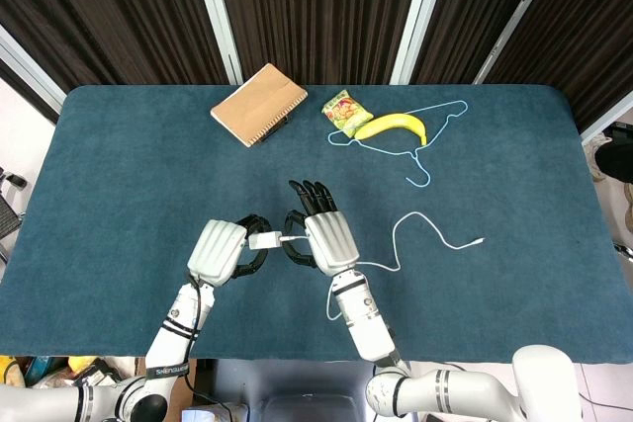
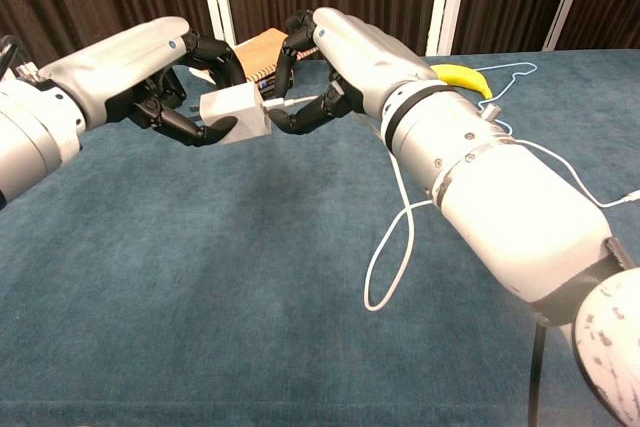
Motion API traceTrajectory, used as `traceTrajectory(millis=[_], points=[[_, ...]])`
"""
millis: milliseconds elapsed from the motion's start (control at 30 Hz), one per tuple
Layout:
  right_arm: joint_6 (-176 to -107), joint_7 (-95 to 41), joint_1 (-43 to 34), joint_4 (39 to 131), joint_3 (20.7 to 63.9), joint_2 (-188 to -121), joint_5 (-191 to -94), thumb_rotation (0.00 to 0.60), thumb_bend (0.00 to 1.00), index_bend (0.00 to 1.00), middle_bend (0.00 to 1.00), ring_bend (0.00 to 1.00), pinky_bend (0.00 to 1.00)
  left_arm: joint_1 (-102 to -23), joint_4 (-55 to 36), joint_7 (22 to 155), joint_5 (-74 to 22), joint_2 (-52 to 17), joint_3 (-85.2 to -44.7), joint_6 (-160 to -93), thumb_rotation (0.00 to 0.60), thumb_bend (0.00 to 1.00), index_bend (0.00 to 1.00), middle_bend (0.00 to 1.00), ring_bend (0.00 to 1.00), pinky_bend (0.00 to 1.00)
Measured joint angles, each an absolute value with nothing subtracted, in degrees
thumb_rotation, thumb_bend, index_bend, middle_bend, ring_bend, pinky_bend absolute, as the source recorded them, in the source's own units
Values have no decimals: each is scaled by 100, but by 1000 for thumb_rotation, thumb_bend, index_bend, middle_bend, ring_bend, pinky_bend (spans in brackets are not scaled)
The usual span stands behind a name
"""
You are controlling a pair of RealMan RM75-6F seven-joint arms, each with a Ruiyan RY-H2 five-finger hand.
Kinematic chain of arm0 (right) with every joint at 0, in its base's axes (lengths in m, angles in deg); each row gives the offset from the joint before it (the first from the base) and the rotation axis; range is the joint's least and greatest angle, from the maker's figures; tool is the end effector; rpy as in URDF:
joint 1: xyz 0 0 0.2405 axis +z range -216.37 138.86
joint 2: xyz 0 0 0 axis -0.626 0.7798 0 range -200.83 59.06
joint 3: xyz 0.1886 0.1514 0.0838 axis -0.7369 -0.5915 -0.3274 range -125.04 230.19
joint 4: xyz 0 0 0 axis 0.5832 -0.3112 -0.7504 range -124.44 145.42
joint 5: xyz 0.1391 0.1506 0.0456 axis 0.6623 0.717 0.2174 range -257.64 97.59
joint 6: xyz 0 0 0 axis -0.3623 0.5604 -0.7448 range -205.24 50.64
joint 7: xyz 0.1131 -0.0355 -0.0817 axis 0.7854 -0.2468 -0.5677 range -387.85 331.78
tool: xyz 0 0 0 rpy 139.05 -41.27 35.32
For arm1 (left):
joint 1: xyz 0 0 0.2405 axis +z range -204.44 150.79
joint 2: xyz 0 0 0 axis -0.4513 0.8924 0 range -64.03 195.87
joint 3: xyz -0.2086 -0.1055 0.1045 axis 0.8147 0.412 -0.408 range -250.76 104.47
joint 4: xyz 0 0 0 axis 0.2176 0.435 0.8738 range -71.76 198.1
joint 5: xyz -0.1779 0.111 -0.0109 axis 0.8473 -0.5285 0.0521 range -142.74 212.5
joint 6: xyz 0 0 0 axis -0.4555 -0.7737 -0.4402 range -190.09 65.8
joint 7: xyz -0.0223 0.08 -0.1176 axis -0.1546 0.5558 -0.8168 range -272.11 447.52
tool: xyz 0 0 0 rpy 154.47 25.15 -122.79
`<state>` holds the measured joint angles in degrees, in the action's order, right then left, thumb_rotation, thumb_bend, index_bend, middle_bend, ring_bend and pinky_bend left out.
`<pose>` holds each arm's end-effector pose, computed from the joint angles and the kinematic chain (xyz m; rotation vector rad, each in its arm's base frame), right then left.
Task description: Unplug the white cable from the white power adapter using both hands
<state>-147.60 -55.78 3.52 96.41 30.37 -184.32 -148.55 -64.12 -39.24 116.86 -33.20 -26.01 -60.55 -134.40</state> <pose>-0.0214 -0.3072 -0.0606 1.5807 -1.0484 1.3944 -0.0845 0.2914 0.0073 -1.6921 -0.9377 -1.2333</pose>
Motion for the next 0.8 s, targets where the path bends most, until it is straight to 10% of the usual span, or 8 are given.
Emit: traceTrajectory(millis=[800], points=[[-14803,-5707,525,9749,2965,-18472,-14521,600,666,871,255,19,0,-6443,-3851,11663,-3461,-2611,-6090,-13424,600,668,713,802,1000,1000]])
